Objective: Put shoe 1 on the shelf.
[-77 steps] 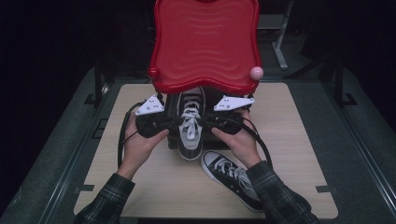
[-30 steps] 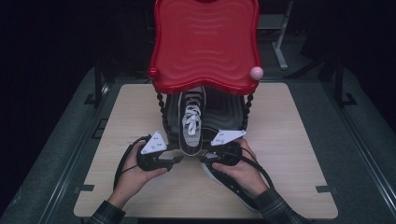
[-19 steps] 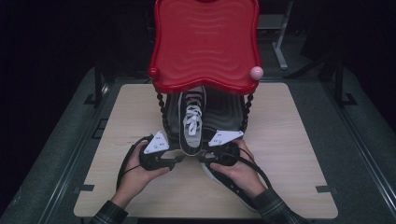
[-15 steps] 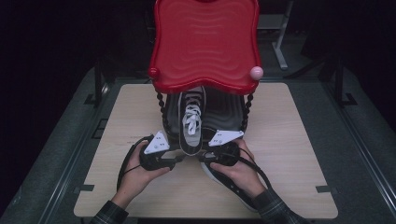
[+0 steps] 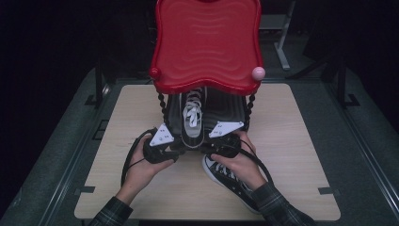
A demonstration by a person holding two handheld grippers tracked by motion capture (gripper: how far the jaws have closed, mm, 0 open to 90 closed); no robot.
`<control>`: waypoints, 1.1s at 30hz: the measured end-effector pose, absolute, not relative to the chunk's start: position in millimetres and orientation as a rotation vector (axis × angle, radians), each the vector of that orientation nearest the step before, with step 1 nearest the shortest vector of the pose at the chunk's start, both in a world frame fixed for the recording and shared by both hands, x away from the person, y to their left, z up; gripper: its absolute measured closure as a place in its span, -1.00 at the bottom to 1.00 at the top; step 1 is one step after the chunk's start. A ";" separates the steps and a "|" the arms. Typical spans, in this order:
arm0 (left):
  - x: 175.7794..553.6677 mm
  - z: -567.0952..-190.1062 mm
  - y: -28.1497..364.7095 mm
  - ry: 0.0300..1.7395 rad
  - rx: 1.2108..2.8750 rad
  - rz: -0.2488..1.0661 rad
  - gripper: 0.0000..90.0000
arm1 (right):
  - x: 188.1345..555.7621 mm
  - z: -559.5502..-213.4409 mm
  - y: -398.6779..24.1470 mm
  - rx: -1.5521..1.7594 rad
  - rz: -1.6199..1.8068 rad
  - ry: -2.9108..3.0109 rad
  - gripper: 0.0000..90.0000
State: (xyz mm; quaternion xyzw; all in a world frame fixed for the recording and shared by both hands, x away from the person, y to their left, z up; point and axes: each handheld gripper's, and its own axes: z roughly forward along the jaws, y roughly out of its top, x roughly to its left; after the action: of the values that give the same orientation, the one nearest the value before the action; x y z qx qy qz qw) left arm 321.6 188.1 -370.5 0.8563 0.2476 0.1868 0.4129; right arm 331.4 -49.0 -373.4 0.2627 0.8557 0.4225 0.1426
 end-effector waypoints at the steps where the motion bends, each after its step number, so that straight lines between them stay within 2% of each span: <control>1: 323.8 -368.7 187.5 0.632 2.149 0.477 0.31 | 333.0 -372.1 -48.8 0.755 1.213 2.465 0.24; 11: 343.7 -358.5 187.0 0.683 2.115 0.541 0.43 | 356.0 -357.9 -41.0 0.756 1.188 2.408 0.28; 28: 357.6 -364.6 189.0 0.757 2.144 0.591 0.60 | 375.3 -368.6 -25.3 0.782 1.164 2.397 0.29; 33: 359.1 -366.0 193.2 0.758 2.143 0.586 0.54 | 378.2 -370.3 -23.3 0.776 1.173 2.399 0.29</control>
State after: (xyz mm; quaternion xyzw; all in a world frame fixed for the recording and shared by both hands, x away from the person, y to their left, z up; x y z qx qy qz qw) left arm 359.1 193.2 -366.0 0.8418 0.2979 0.2303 0.3867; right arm 378.2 -23.3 -370.3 0.2746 0.8486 0.4150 0.1795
